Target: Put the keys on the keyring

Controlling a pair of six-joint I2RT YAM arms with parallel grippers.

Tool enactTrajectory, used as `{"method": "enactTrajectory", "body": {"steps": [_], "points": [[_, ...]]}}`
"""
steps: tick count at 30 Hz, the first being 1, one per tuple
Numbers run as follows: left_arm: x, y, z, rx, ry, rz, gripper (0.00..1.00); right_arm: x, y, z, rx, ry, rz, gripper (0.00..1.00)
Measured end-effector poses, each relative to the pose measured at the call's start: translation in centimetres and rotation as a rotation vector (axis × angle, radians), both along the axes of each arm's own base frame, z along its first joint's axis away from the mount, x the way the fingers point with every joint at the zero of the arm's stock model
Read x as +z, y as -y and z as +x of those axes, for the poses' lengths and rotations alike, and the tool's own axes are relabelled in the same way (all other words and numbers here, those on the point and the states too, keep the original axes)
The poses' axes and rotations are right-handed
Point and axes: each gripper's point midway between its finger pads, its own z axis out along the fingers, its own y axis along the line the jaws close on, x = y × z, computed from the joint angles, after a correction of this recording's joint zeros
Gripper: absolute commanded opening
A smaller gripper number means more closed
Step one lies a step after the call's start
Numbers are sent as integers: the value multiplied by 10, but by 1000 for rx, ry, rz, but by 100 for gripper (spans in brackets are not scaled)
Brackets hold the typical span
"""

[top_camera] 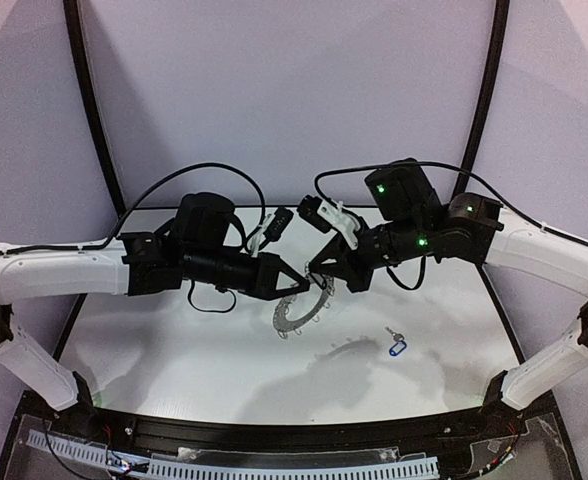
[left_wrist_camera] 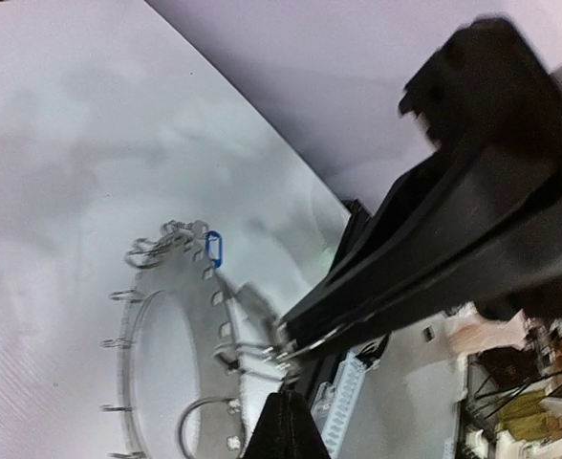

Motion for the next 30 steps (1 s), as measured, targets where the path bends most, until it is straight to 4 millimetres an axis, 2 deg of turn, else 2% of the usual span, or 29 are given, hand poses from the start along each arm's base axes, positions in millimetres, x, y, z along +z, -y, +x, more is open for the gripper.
{"method": "enactTrajectory", "body": {"steps": [1,9,11,20,30], "points": [[-2,-1,0,-3,6,11,27,2,1,-1,0,2,5,0],[-10,-6,3,2,47,68,29,11,1,-13,39,-29,39,0],[-7,-5,3,-1,58,62,34,11,0,-15,48,-37,43,0],[2,-2,4,-13,94,30,40,11,0,-18,62,-53,48,0],[9,6,12,15,116,-57,49,26,0,-17,12,-88,115,0]]}}
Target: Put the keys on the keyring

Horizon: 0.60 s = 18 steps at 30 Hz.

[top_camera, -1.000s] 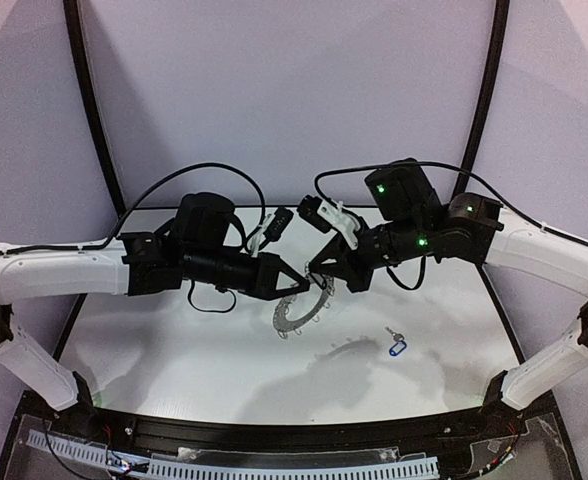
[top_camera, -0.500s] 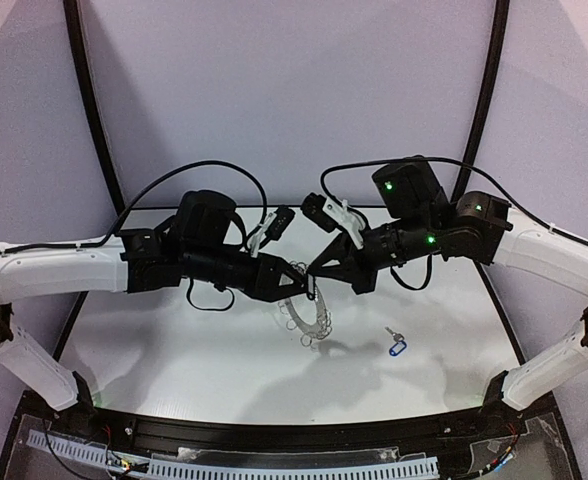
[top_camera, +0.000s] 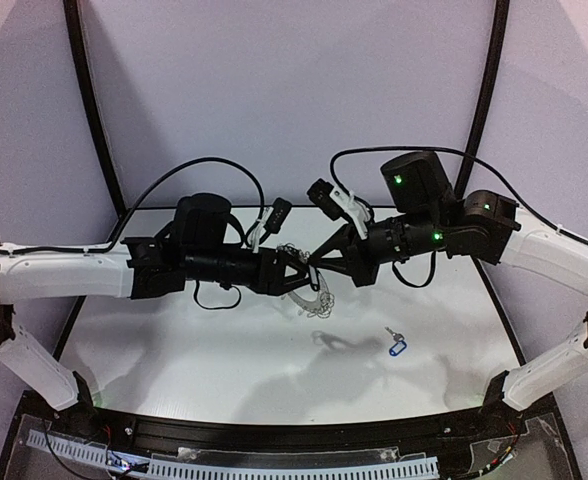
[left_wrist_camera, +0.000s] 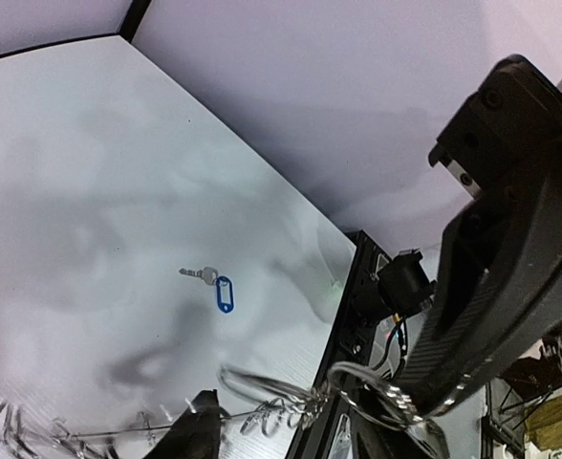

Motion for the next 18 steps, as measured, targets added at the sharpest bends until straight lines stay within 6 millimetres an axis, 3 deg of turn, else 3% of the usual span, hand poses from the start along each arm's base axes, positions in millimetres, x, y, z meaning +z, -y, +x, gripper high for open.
{"method": "enactTrajectory", "body": {"steps": [10,18], "points": [[9,1,16,73,45,-57,45,13,-4,10,-71,-21,69,0],[9,-14,18,123,85,-39,44,6,0,10,-84,-31,37,0]]}}
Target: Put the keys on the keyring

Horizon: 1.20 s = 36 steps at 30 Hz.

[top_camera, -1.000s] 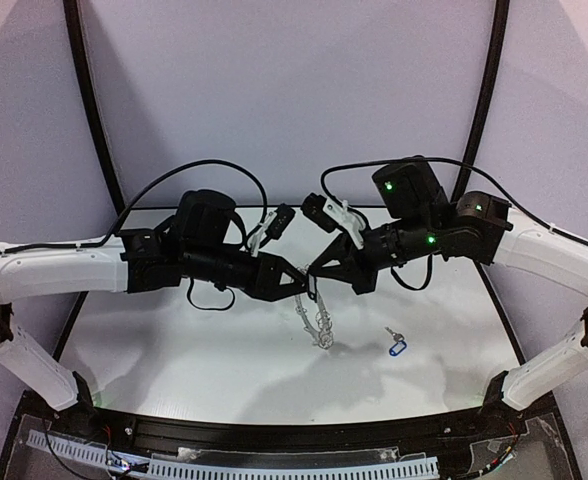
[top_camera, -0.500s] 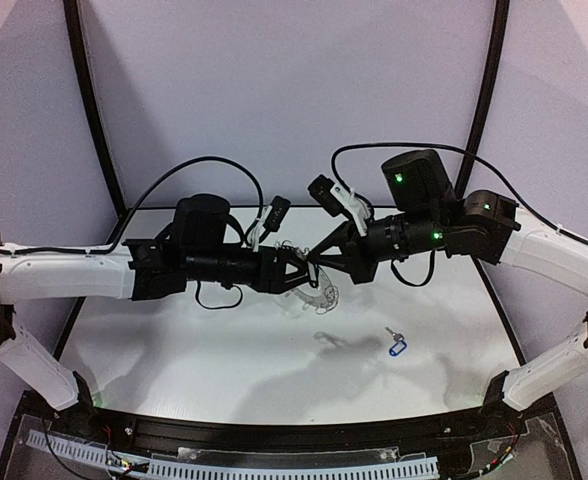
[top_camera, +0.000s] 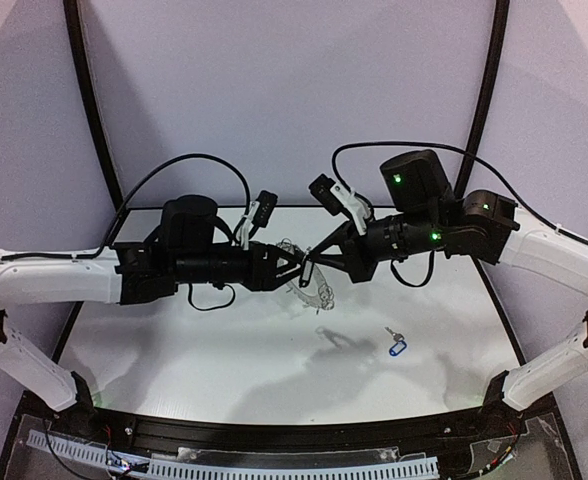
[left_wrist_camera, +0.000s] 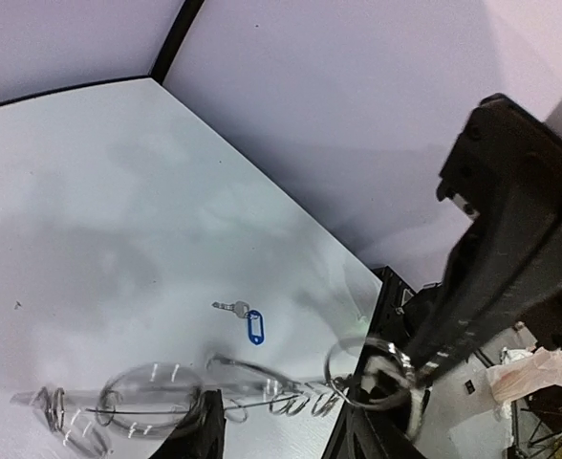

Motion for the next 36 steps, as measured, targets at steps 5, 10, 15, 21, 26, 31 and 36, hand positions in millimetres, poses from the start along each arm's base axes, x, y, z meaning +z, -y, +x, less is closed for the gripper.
{"method": "enactTrajectory", "body": {"steps": [5,10,15,21,26,31,36], "points": [[21,-18,-7,8,77,19,45,-4,3,-2,12,-2,-32,0],[30,-26,-14,-15,129,43,39,2,-1,-5,35,-9,-27,0],[29,-20,-15,-52,153,71,36,-5,-3,-8,50,-33,-45,0],[24,-15,-21,-111,182,93,38,-9,-2,-11,60,-52,-60,0],[25,-14,-27,-156,204,100,39,-10,-1,-11,59,-56,-64,0],[32,-10,-33,-205,208,101,39,-8,-1,-12,58,-57,-63,0],[26,0,-31,-226,189,114,39,-7,-2,-12,61,-58,-60,0]]}}
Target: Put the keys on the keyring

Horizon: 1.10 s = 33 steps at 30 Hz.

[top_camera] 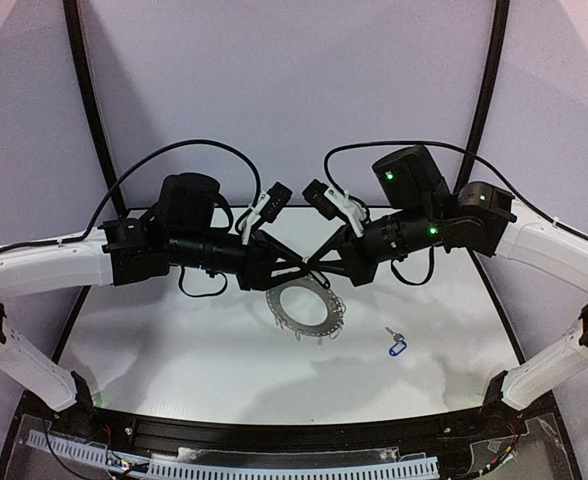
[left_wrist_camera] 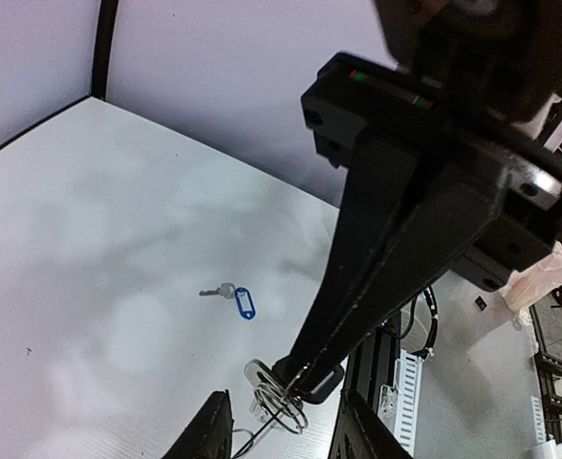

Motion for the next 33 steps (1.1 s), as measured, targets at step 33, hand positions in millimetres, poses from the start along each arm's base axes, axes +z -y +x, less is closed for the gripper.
{"method": "enactTrajectory", "body": {"steps": [33], "points": [[-18,6,4,50,90,149,1,-7,5,5,-46,-15,-29,0]]}}
